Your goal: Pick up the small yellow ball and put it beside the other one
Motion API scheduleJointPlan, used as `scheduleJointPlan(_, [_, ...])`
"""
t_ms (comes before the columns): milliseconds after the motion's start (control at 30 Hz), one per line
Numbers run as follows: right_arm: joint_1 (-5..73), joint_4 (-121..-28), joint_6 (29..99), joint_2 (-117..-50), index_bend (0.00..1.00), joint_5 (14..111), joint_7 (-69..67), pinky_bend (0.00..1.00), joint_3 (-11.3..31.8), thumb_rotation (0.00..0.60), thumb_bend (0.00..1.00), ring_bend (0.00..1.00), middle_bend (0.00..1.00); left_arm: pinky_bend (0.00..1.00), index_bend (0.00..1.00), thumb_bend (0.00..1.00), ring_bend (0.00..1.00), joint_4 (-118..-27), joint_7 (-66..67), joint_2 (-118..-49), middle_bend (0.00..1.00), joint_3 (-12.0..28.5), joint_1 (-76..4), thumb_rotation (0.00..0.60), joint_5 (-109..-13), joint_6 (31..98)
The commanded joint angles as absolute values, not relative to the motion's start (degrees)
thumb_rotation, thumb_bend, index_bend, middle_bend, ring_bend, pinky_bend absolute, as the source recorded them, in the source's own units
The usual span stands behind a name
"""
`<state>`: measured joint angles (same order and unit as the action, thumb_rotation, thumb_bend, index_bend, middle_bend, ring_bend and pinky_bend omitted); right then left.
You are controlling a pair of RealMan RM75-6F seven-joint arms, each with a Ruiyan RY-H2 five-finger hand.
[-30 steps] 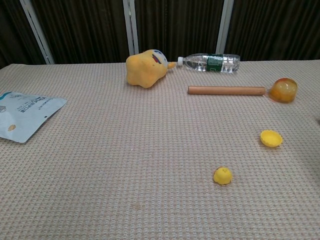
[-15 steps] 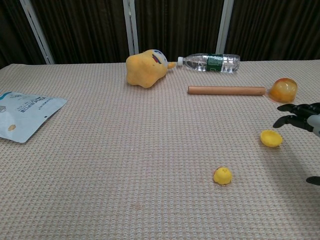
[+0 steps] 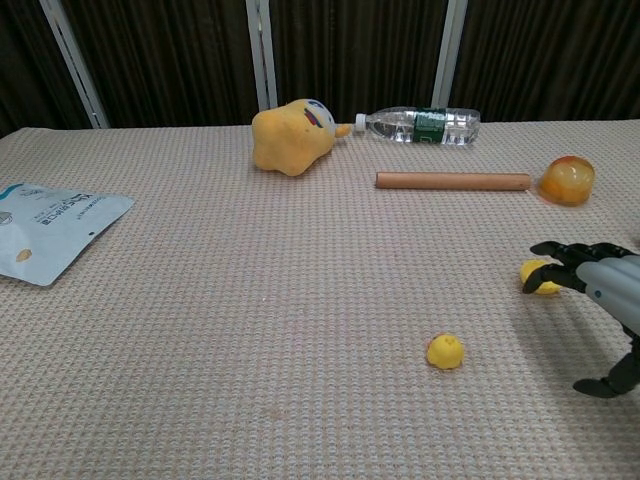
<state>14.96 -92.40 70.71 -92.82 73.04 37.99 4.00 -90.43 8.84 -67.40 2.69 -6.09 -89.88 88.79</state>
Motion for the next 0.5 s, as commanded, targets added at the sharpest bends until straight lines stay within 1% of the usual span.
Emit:
scheduleJointPlan(33, [15.4,-92.3,70.7,-94.5,0.23,72.2,39.2,0.00,4.0,0.600,0.09,0.00,0.00,0.17,0.00,0.00,0.00,-90.3,9.2,-67.7,0.00,2.9,-6.0,0.600,-89.7,89.1])
scheduleJointPlan(333, [17.0,-91.4,70.7,-97.5,0.25,70.9,42.6,0.00,4.2,0.600,0.09,0.00,0.00,0.17,0.00,0.00,0.00,-90.2,8.9,-67.7,0.00,2.9,-6.0,0.600,-89.6,89.0])
scheduleJointPlan(500, [17.7,-90.6,70.3,-98.3,0.28,70.0,43.5,0.00,4.2,0.600,0.09,0.00,0.00,0.17,0.00,0.00,0.00,-90.2,8.8,-67.6,0.00,2.9,-6.0,0.600,-89.7,89.0])
